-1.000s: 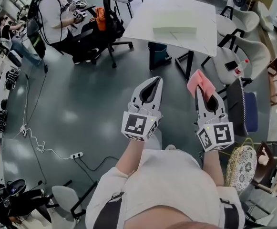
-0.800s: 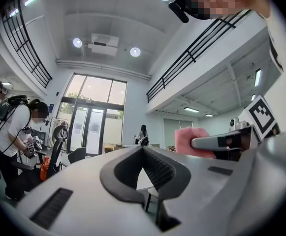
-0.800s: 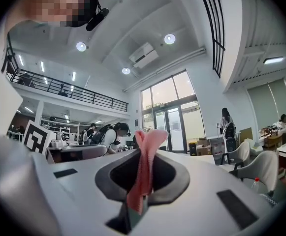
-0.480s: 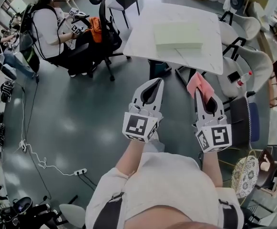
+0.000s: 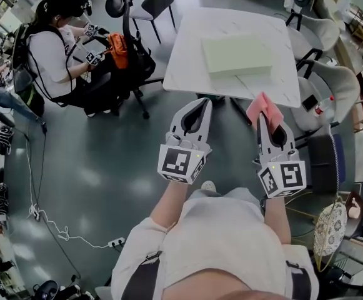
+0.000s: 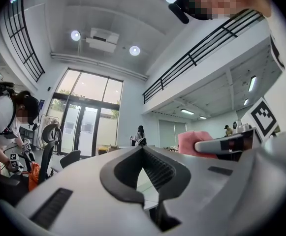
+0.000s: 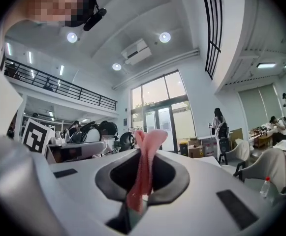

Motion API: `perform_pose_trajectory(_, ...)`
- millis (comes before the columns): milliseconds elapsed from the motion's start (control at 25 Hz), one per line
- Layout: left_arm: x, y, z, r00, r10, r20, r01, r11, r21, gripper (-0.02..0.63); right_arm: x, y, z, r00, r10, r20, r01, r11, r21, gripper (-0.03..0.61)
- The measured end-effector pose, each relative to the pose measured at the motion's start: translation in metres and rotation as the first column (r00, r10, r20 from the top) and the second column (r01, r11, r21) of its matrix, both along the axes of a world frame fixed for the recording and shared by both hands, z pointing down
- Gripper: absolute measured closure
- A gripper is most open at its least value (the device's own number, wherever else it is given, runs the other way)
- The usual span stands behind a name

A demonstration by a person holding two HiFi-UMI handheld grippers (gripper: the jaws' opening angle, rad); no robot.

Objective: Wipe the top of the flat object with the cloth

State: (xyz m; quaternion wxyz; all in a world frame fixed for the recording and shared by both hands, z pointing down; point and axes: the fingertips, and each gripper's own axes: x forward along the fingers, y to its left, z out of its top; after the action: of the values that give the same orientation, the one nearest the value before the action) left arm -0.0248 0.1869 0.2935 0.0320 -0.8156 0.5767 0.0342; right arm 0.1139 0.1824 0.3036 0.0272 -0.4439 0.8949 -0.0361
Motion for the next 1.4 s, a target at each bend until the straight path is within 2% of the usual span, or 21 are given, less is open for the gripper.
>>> perform_pose_trajectory(160,-0.017,-0.02,0.003,1.0,0.008,-0.024,-0.008,1.0,-0.005,0.601,-0.012,-0.016,0.0,1.0,0.018,-0.002,-0.018,1.0,0.002,0.543)
perform_pose_trajectory(520,-0.028,-0.071,0.014,1.0,-0.006,-0.03,0.005,1.0,-0.027,0.601,-0.026,-0.068,0.0,0.999,-0.027,-0.034,0.027,0.999,0.027,0.543)
perform_pose_trajectory(1000,-0.027,-0.181,0.002,0.993,-0.116,-0.027,0.116,0.993,-0.006,0.601,-0.027,-0.202,-0.001,0.994,-0.106,-0.036,0.105,0.994,-0.012,0.543)
perform_pose_trajectory(1400,-0.019,-0.257,-0.006,0.974,-0.222,-0.044,0.224,0.974,0.024,0.601,-0.023,-0.294,0.0,0.978,-0.211,-0.006,0.21,0.977,-0.037,0.543)
